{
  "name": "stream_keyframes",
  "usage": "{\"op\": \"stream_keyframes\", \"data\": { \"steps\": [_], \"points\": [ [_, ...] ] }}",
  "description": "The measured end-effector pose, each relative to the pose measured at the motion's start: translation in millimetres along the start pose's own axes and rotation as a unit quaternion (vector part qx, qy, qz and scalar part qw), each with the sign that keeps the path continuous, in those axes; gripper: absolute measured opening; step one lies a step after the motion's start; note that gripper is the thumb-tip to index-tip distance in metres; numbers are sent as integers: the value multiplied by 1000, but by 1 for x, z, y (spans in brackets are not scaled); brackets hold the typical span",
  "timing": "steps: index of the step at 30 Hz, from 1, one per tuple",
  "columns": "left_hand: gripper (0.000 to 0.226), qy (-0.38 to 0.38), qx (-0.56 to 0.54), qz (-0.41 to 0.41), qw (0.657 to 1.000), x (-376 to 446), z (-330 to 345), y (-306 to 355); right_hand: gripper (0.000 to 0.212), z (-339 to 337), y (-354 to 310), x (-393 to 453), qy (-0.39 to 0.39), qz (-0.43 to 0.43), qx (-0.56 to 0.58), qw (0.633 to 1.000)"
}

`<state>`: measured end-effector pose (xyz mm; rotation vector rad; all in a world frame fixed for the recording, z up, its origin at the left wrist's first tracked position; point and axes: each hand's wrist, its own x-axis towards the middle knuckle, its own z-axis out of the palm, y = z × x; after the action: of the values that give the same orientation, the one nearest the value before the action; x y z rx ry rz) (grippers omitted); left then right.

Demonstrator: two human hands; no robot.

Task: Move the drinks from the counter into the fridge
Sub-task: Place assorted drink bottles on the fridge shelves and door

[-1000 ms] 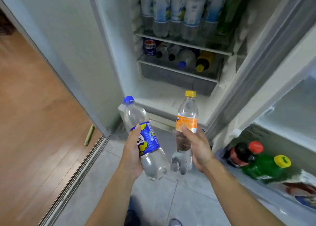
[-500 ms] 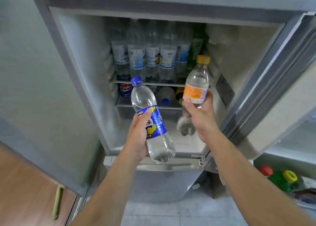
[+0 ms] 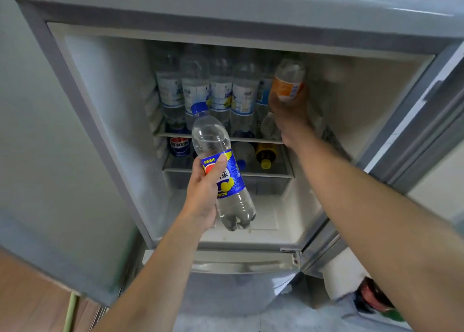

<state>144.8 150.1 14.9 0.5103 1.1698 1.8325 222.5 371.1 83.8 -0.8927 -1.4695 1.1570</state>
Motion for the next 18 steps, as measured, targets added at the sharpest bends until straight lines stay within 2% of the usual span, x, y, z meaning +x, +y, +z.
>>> {"op": "stream_keyframes", "data": {
  "steps": [3, 6, 11, 16, 18],
  "points": [
    [56, 4, 9, 5, 1000, 4, -1, -5, 71, 9, 6, 15, -15, 14, 7, 1000],
    [57, 10, 15, -5, 1000, 7, -5, -12, 65, 21, 11, 27, -48, 10, -22, 999],
    [57, 20, 21, -24, 999, 8, -8, -27, 71, 35, 14, 45, 6, 35, -53, 998],
    [59, 17, 28, -37, 999, 9, -3, -36, 74, 30, 18, 43, -3, 31, -61, 998],
    [60, 9, 30, -36, 999, 11, -1, -36, 79, 26, 29, 33, -6, 17, -101, 995]
  ]
}}
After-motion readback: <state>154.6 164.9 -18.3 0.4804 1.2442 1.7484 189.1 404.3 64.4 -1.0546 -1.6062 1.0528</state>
